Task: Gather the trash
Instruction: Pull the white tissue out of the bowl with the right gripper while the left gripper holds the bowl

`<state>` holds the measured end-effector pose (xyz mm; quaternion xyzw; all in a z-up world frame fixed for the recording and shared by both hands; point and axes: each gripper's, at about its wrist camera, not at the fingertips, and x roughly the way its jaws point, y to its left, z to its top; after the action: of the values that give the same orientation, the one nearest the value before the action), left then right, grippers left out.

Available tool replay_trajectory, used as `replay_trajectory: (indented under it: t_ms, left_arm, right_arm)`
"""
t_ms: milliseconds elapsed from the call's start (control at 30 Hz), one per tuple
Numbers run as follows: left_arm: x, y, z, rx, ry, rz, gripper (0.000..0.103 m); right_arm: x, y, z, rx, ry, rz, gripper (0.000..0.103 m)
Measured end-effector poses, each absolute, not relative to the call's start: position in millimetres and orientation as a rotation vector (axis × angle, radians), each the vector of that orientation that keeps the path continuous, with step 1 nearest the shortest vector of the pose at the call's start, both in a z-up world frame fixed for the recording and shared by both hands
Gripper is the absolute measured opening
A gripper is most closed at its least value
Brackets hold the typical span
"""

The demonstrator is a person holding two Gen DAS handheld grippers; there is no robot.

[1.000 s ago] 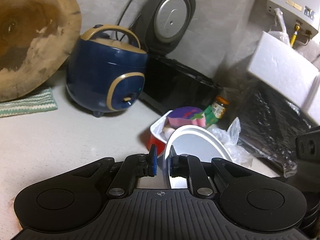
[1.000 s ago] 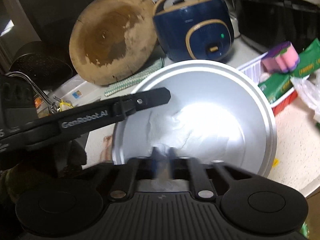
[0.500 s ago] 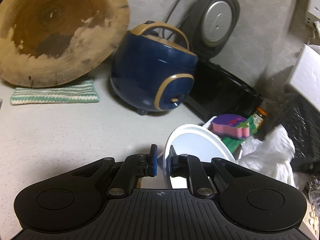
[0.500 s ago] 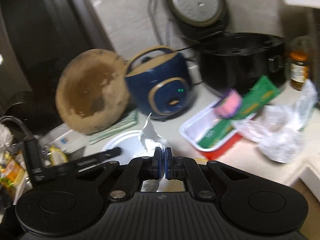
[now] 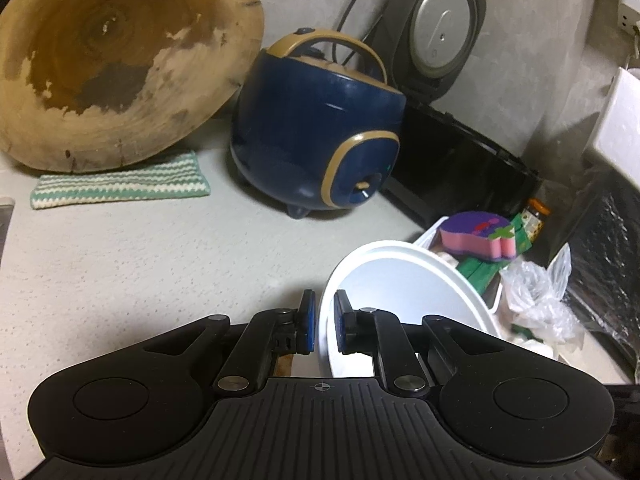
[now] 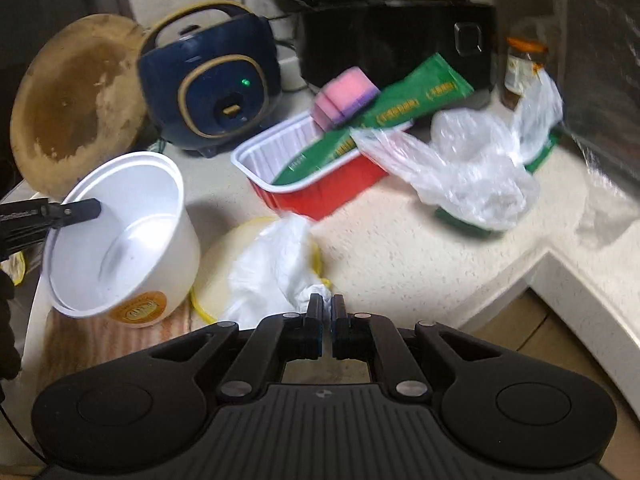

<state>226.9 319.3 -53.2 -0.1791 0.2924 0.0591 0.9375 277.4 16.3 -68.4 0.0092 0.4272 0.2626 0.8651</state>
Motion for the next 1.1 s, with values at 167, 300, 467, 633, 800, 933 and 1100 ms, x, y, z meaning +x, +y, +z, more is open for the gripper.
replay_trajectory:
  t_ms: [167,300,467,633,800,933,1100]
  left_arm:
    - [226.0,320.3,-55.1,-0.368,0.611,0.123,0.013]
    - [224.6,321.7,-56.6,-0.372,0.617,0.131,0.013]
    - [222.3,326.1,-57.8,-0.386,0.615,0.147,0.013]
    - [220.9,328.9,-58.6,-0.397,0.614,0.158,0.013]
    - [219.7,334.4,-58.0,-0.416,0.602,0.179,0.013]
    - [220.2,337.5,-59.8,-0.423,0.606,0.19,0.013]
    - [220.3,337.2,-60.2,-0.425,0.606,0.189,0.013]
  right_arm:
    - [268.8,30.2,-54.8,0.007,0.848,0.653,0.02]
    - [260.2,51.4,-55.5,-0.069,0.813,0.688,0.054]
    - [249.6,74.4,-62.1,-0.209,0.783,0.724,0.059]
    - [238.5,84.9,-61.7,-0.299,0.744,0.744,0.065]
    - [233.8,80.4,-45.9,-0.36,0.633,0.691,0.068]
    - [234.3,68.3,-30.5,-0.272,0.615,0.725,0.072]
    - [225.1,79.2,-31.5,-0.281,0.583,0.805,0.072]
